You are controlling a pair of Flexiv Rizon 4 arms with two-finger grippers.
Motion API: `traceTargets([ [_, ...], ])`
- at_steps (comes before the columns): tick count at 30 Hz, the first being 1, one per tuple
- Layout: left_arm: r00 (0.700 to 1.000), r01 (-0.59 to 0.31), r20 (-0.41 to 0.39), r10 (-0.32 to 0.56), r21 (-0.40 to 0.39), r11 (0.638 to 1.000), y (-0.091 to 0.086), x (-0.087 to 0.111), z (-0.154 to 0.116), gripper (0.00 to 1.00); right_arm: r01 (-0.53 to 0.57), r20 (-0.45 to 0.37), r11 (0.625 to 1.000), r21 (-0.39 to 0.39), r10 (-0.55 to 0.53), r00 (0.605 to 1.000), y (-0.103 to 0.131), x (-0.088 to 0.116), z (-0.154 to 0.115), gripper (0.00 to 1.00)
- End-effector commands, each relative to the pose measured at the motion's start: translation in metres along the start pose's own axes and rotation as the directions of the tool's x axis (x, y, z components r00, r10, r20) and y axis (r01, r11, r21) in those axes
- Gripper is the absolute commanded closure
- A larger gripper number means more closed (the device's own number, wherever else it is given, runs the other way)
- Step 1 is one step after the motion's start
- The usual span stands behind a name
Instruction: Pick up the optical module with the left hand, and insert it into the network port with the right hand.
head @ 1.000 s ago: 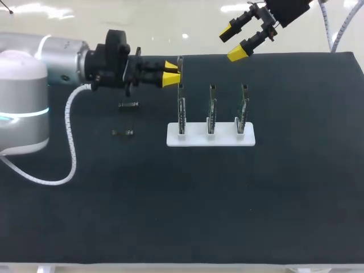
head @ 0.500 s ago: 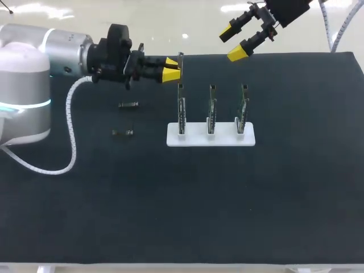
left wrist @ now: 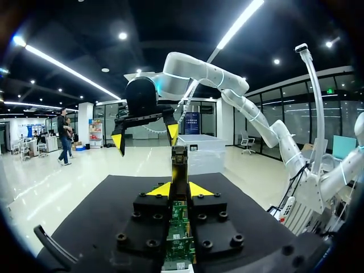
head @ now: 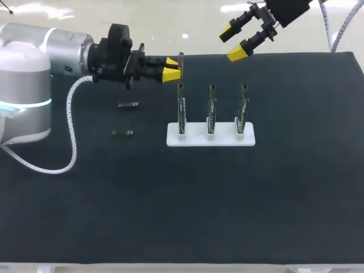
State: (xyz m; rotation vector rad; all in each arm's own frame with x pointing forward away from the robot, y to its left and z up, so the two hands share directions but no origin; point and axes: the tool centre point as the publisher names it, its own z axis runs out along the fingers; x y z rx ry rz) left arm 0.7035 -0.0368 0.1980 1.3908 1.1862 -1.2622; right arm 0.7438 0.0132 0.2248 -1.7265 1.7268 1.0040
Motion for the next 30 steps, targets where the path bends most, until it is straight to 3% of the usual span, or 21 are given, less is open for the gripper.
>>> traceTargets([
  [1,1.000,0.000,-0.001,0.000,0.002,1.000,0.001,0.000,0.000,1.00,0.000,0.000,1.000,0.000,0.000,1.000,0.000,0.000,0.000,0.00],
  [5,1.000,0.000,-0.001,0.000,0.002,1.000,0.001,0.000,0.000,1.00,-0.038,0.032,0.999,0.018,0.038,0.999,0.001,-0.003,0.000,0.00],
  [13,1.000,0.000,-0.001,0.000,0.002,1.000,0.001,0.000,0.000,1.00,-0.113,0.057,0.983,0.142,0.106,0.993,0.009,-0.028,0.020,0.00],
  [23,1.000,0.000,-0.001,0.000,0.002,1.000,0.001,0.000,0.000,1.00,-0.104,0.068,0.952,0.289,0.088,0.994,0.034,-0.056,0.052,0.00],
  [25,1.000,0.000,-0.001,0.000,0.002,1.000,0.001,0.000,0.000,1.00,-0.081,0.067,0.935,0.346,0.062,0.996,0.041,-0.059,0.059,0.00],
  [30,1.000,0.000,-0.001,0.000,0.002,1.000,0.001,0.000,0.000,1.00,-0.083,0.082,0.910,0.407,0.054,0.995,0.052,-0.066,0.066,0.00],
])
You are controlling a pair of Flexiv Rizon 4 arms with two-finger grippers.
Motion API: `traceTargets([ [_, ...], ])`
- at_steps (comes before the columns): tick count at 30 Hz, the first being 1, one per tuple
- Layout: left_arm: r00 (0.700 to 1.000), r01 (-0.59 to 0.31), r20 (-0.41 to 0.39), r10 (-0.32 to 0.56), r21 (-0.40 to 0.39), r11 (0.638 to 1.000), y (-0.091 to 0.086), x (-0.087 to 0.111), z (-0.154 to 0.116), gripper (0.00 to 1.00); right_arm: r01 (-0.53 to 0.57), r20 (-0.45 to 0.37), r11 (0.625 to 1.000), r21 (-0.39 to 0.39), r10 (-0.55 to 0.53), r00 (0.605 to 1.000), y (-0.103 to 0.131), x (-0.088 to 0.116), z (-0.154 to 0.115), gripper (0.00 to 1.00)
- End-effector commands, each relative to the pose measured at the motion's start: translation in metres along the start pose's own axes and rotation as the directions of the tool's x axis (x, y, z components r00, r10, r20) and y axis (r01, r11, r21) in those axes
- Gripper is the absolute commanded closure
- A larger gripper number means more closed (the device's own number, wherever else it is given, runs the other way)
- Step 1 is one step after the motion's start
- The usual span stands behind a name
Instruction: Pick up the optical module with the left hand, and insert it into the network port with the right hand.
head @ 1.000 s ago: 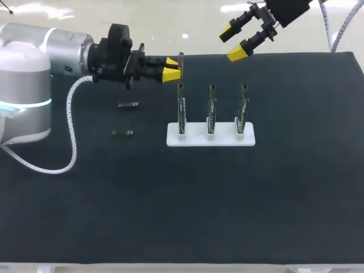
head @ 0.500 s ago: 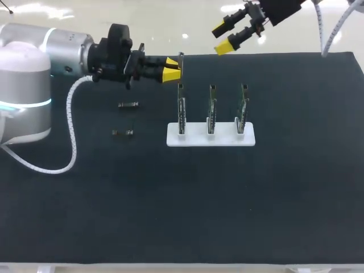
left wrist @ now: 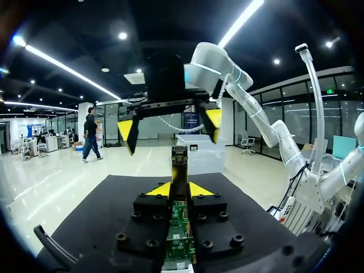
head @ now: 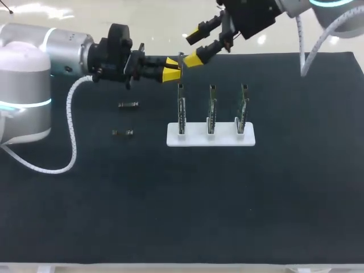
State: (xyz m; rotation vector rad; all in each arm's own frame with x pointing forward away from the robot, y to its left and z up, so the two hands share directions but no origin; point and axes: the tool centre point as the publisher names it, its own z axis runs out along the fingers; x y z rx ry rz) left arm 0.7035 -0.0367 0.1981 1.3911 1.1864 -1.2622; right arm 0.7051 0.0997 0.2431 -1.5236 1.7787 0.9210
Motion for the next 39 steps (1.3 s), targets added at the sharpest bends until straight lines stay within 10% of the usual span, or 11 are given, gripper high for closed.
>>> traceTargets([
  [1,1.000,0.000,0.000,0.000,0.002,1.000,0.001,0.000,0.000,1.00,0.014,0.001,0.961,0.276,-0.015,1.000,0.019,0.000,0.001,0.00],
  [11,1.000,0.000,0.000,0.000,0.002,1.000,0.001,0.000,0.000,1.00,0.045,0.022,0.927,0.371,-0.058,0.998,0.019,-0.001,0.003,0.00],
  [39,1.000,0.000,0.000,0.000,0.002,1.000,0.001,0.000,0.000,1.00,-0.028,-0.074,0.983,0.184,0.042,0.996,-0.012,-0.024,0.014,0.00],
])
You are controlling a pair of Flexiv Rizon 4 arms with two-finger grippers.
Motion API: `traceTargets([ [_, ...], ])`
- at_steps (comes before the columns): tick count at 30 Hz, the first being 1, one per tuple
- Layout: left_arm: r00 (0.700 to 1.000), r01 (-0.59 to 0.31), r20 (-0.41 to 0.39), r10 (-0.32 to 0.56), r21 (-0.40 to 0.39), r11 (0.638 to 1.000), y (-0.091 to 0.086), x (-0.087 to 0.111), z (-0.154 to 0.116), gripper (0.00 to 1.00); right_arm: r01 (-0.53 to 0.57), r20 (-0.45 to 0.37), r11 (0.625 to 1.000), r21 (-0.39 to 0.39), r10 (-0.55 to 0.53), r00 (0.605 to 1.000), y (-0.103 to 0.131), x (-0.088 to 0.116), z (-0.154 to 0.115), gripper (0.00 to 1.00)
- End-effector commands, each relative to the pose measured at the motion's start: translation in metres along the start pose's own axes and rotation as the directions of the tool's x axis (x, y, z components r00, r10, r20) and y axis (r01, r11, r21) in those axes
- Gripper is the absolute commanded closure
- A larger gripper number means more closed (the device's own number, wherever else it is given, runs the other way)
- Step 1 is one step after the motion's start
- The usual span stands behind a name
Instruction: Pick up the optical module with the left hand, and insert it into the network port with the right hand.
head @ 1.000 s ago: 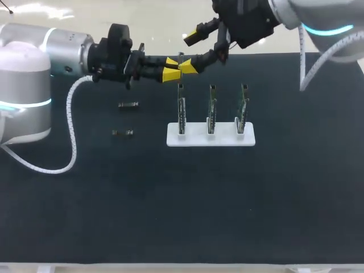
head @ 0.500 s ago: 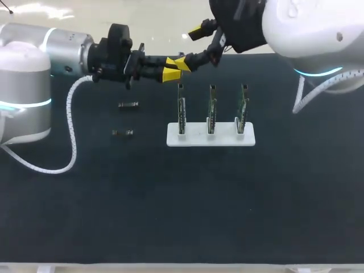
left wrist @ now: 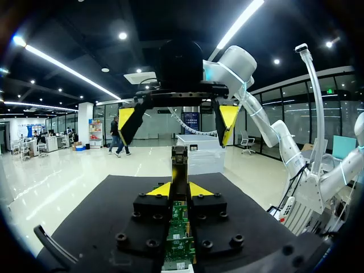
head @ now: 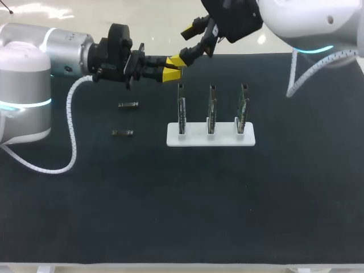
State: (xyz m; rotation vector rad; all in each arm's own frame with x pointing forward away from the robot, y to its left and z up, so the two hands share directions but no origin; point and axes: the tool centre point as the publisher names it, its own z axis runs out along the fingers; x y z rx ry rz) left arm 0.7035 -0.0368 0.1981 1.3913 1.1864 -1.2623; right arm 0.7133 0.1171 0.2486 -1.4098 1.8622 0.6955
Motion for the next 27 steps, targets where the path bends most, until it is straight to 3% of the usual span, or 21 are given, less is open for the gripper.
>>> traceTargets([
  [1,1.000,0.000,0.000,0.000,0.002,1.000,0.001,0.000,0.000,1.00,-0.012,-0.049,1.000,-0.015,0.011,0.999,-0.005,-0.010,0.004,0.00],
  [16,1.000,0.000,0.000,0.000,0.002,1.000,0.001,0.000,0.000,1.00,-0.013,-0.057,1.000,0.011,0.014,0.998,0.014,0.002,0.006,0.00],
  [19,1.000,0.000,0.000,0.000,0.002,1.000,0.001,0.000,0.000,1.00,-0.009,-0.052,1.000,0.009,0.010,0.999,0.015,0.005,0.006,0.11],
  [22,1.000,0.000,0.000,0.000,0.002,1.000,0.001,0.000,0.000,1.00,-0.007,-0.052,1.000,0.008,0.007,0.999,0.015,0.006,0.006,0.16],
  [25,1.000,0.000,0.000,0.000,0.002,1.000,0.001,0.000,0.000,1.00,-0.005,-0.053,1.000,0.005,0.005,0.999,0.015,0.007,0.005,0.34],
  [27,1.000,0.000,0.000,0.000,0.002,1.000,0.001,0.000,0.000,1.00,-0.005,-0.053,1.000,0.006,0.005,0.999,0.015,0.007,0.005,0.37],
])
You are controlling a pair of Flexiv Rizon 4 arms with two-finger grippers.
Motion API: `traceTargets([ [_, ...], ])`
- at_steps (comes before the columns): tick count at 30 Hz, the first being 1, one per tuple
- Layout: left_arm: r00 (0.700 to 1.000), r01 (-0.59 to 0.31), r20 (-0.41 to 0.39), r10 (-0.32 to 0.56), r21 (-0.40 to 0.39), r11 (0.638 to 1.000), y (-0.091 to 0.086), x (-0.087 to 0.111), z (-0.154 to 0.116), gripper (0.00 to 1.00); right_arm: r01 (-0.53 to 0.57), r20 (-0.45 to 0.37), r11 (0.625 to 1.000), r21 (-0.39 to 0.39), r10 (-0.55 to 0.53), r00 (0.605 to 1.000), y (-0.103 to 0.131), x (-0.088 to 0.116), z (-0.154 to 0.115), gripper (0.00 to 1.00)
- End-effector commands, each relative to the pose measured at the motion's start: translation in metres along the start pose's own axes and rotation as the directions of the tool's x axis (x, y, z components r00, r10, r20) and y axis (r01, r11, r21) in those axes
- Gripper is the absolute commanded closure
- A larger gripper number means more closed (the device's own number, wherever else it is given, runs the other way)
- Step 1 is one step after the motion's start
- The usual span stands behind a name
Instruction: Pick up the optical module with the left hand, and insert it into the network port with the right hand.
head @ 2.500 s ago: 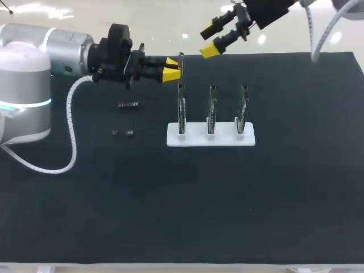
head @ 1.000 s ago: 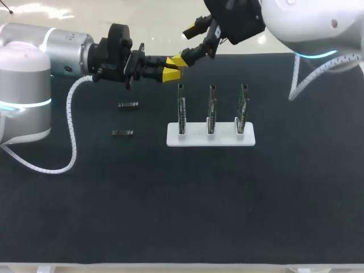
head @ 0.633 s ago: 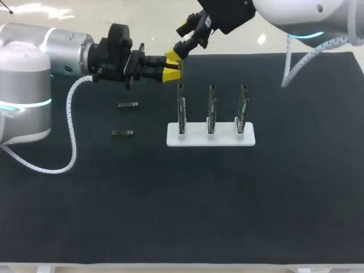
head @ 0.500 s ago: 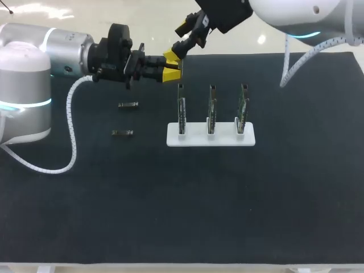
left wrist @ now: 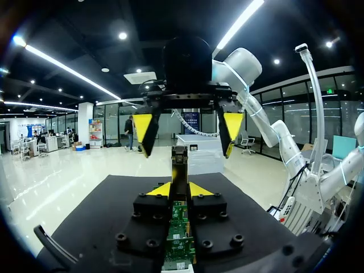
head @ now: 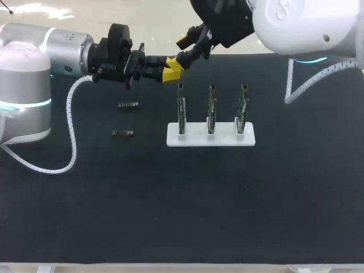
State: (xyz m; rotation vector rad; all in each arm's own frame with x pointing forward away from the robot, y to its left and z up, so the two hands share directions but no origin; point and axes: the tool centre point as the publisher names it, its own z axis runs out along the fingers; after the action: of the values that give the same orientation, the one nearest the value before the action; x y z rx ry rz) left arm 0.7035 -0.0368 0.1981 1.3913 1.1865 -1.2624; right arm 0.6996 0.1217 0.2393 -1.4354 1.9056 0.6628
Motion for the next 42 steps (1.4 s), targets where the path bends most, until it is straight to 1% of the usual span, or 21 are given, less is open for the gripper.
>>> traceTargets([
  [1,1.000,0.000,0.000,0.000,0.002,1.000,0.001,0.000,0.000,1.00,-0.001,-0.002,1.000,0.002,0.001,1.000,0.001,0.000,-0.001,0.40],
  [2,1.000,0.000,0.000,0.000,0.002,1.000,0.001,0.000,0.000,1.00,-0.002,-0.002,1.000,0.002,0.002,1.000,0.001,0.000,-0.001,0.47],
  [3,1.000,0.000,0.000,0.000,0.002,1.000,0.001,0.000,0.000,1.00,-0.002,-0.002,1.000,0.002,0.002,1.000,0.001,0.000,-0.001,0.50],
  [6,1.000,0.000,0.000,0.000,0.002,1.000,0.001,0.000,0.000,1.00,-0.002,0.001,1.000,0.003,0.002,1.000,0.002,0.001,-0.001,0.49],
  [13,1.000,0.000,0.000,0.000,0.002,1.000,0.001,0.000,0.000,1.00,0.005,0.006,1.000,0.002,-0.005,1.000,0.000,0.003,0.000,0.53],
  [18,1.000,0.000,0.000,0.000,0.002,1.000,0.001,0.000,0.000,1.00,0.008,0.008,1.000,0.001,-0.008,1.000,-0.001,0.004,0.001,0.61],
  [20,1.000,0.000,0.000,0.000,0.002,1.000,0.001,0.000,0.000,1.00,0.009,0.007,1.000,-0.002,-0.009,1.000,-0.002,0.004,0.001,0.67],
  [22,1.000,0.000,0.000,0.000,0.002,1.000,0.001,0.000,0.000,1.00,0.007,0.004,1.000,-0.013,-0.007,1.000,-0.004,0.003,0.000,1.00],
  [25,1.000,0.000,0.000,0.000,0.002,1.000,0.001,0.000,0.000,1.00,0.004,0.001,1.000,-0.024,-0.004,1.000,-0.005,0.001,-0.002,1.00],
  [26,1.000,0.000,0.000,0.000,0.002,1.000,0.001,0.000,0.000,0.92,0.004,0.000,1.000,-0.024,-0.004,1.000,-0.006,0.000,-0.002,1.00],
  [27,1.000,0.000,0.000,0.000,0.002,1.000,0.001,0.000,0.000,0.00,0.003,-0.002,1.000,-0.025,-0.004,1.000,-0.006,0.000,-0.003,1.00],
  [41,1.000,0.000,0.000,0.000,0.002,1.000,0.001,0.000,0.000,0.00,0.008,-0.003,1.000,-0.029,-0.008,1.000,-0.009,-0.001,-0.002,1.00],
  [42,1.000,0.002,-0.001,-0.002,-0.002,1.000,0.002,-0.002,-0.003,0.00,0.008,-0.003,1.000,-0.030,-0.008,1.000,-0.009,-0.002,-0.002,1.00],
])
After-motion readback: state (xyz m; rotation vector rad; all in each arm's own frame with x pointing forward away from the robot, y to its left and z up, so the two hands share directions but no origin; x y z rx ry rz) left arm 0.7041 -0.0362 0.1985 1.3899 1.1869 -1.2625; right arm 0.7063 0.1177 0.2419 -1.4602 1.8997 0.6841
